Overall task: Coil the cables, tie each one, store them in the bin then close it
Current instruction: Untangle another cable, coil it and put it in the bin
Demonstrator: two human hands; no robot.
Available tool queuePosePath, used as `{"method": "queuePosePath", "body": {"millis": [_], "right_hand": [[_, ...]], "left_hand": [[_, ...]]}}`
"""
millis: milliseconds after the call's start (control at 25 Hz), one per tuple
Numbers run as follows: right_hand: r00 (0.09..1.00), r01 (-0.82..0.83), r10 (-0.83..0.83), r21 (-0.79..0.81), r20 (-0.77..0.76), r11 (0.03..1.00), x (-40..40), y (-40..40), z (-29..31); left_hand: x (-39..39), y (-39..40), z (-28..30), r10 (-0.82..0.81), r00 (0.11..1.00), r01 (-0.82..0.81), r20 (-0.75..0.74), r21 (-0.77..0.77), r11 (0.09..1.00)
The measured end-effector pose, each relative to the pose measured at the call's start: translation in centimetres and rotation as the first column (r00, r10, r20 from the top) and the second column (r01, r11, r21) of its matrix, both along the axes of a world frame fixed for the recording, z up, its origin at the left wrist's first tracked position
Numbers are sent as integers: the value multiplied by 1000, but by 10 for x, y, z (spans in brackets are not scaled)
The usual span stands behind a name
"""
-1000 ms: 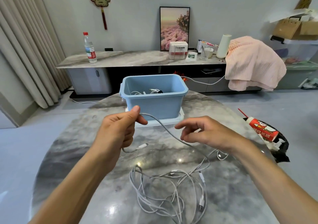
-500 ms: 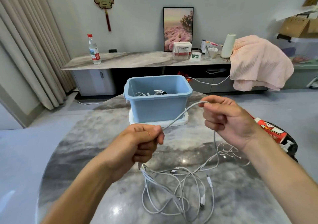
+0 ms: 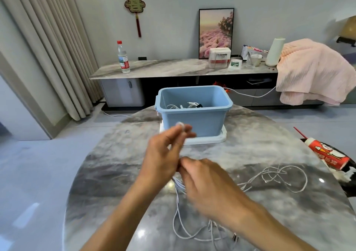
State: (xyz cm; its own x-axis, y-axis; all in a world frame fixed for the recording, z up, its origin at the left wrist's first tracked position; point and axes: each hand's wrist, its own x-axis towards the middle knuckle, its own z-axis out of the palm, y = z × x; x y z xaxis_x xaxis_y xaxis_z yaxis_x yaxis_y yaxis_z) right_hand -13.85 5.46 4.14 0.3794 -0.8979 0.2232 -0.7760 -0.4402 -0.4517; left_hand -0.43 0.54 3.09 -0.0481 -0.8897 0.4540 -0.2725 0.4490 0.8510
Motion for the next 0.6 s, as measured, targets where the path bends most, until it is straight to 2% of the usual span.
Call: {"method": "queuePosePath", "body": {"millis": [40, 80, 120, 200, 320, 440, 520, 600], "right_hand": [[1000, -4, 3, -45, -16, 999, -10, -2, 11], [1000, -1, 1, -92, 2, 996, -24, -5, 22], [998, 8, 1, -135, 66, 991, -41, -10, 31], [968, 20, 35, -217, 248, 976, -73, -24, 40], [903, 51, 69, -266, 424, 963, -84, -39, 28], [797, 59, 68, -189, 600, 980, -67, -42, 4], [743, 33, 10, -51, 669, 998, -51, -38, -14], [766, -23, -19, 57, 643, 998, -33, -28, -27]], "left_hand": [[-2, 0, -3, 4, 976, 16, 216, -95, 995], [-3, 1, -2, -40, 956, 72, 291, -99, 993], [-5, 4, 2, -146, 956, 156, 253, -20, 988], [-8, 10, 13, -358, 932, 347, 50, 158, 925], [-12, 19, 22, -469, 817, 564, -334, 294, 772], [-13, 23, 28, -454, 634, 703, -626, 223, 676], [-11, 22, 30, -394, 494, 712, -775, 100, 695], [-8, 15, 28, -320, 432, 647, -843, 43, 761]]}}
